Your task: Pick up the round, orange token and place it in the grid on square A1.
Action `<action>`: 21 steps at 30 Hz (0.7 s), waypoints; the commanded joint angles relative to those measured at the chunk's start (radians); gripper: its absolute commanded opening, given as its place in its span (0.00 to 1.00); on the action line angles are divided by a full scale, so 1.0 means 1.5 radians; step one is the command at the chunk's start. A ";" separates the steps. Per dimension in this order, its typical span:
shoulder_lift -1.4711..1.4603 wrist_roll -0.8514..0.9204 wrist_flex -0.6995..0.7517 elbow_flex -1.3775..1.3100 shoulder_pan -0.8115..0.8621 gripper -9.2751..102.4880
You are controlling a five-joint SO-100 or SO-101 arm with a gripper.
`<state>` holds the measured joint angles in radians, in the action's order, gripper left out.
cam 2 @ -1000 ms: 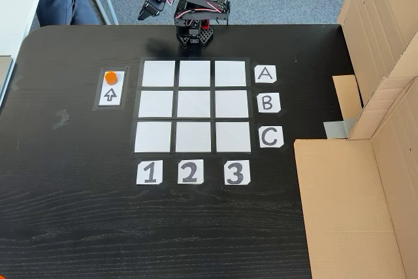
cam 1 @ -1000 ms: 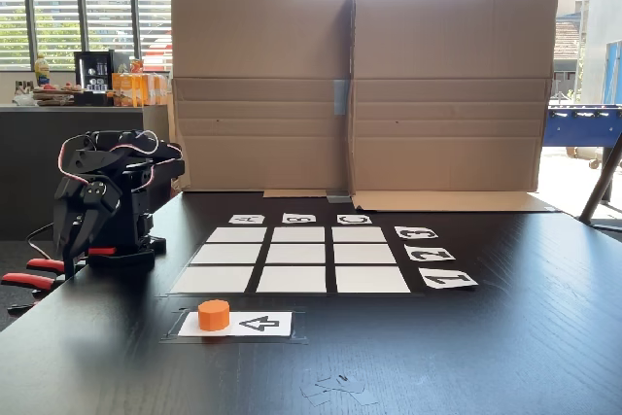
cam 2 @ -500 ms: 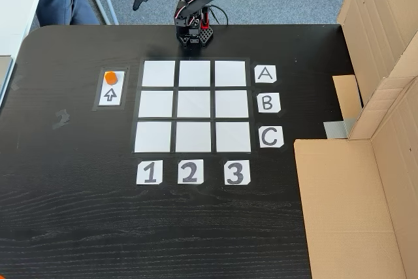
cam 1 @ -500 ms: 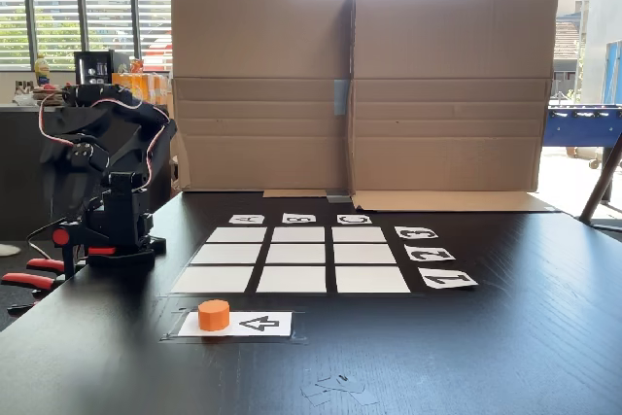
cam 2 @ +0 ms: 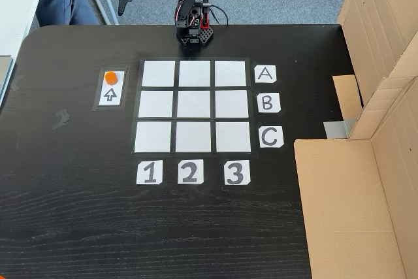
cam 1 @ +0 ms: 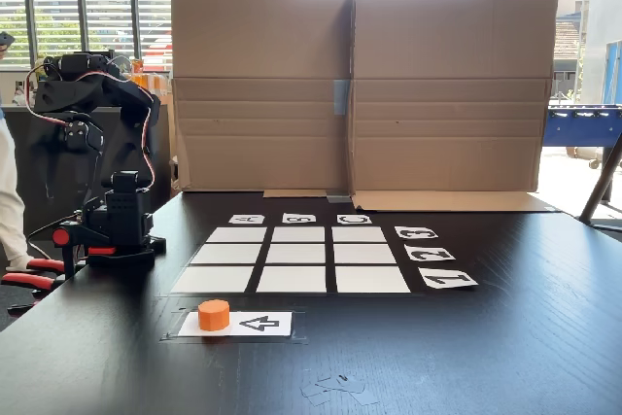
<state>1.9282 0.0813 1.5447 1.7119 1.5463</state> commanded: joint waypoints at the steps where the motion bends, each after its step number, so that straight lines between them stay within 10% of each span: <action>1: -0.041 -0.016 0.001 -0.042 -0.036 0.25; 21: -0.211 -0.124 -0.006 -0.133 -0.246 0.33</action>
<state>1.6153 -0.0905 1.5432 1.5555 1.2103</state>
